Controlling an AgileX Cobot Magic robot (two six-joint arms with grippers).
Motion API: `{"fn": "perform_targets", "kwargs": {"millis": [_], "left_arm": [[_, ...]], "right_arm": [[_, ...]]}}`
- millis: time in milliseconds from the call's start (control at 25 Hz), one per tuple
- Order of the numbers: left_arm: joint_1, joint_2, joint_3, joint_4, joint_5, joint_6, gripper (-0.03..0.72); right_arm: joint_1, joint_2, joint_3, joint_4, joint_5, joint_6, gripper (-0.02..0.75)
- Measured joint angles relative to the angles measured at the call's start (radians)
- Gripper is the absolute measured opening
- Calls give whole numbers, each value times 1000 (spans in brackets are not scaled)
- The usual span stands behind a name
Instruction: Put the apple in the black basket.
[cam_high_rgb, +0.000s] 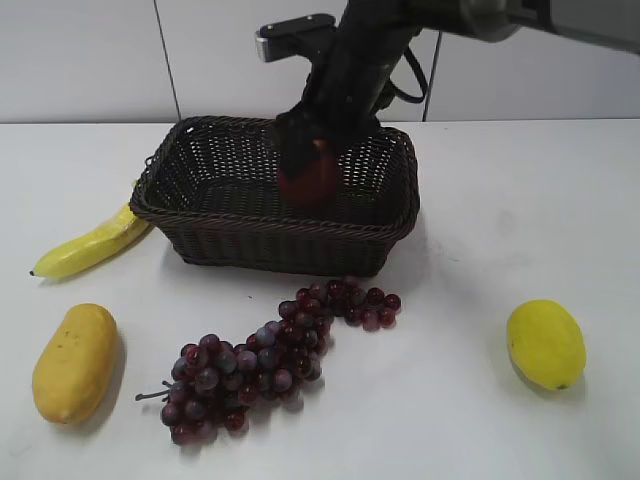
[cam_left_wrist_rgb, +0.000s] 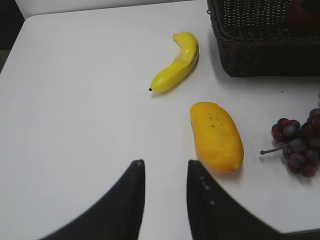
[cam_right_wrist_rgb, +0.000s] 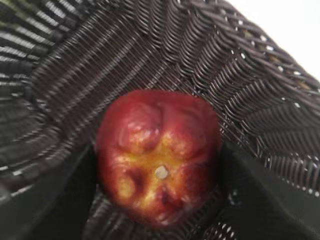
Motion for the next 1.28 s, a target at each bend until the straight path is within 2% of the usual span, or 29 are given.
{"fn": "perform_targets", "kwargs": {"millis": [240, 360, 480, 720, 960, 1120, 1280], "left_arm": [[0, 0, 0, 0, 0, 0, 219], [0, 0, 0, 0, 0, 0, 218], [0, 0, 0, 0, 0, 0, 218], [0, 0, 0, 0, 0, 0, 218], [0, 0, 0, 0, 0, 0, 218], [0, 0, 0, 0, 0, 0, 218], [0, 0, 0, 0, 0, 0, 219]], "right_arm": [[0, 51, 1, -44, -16, -3, 538], [0, 51, 0, -46, -24, -8, 629], [0, 51, -2, -46, -20, -11, 655], [0, 15, -52, -52, 27, -14, 659], [-4, -170, -71, -121, 111, -14, 659], [-56, -327, -65, -133, 176, 12, 659], [-186, -509, 25, -160, 184, 32, 657]]}}
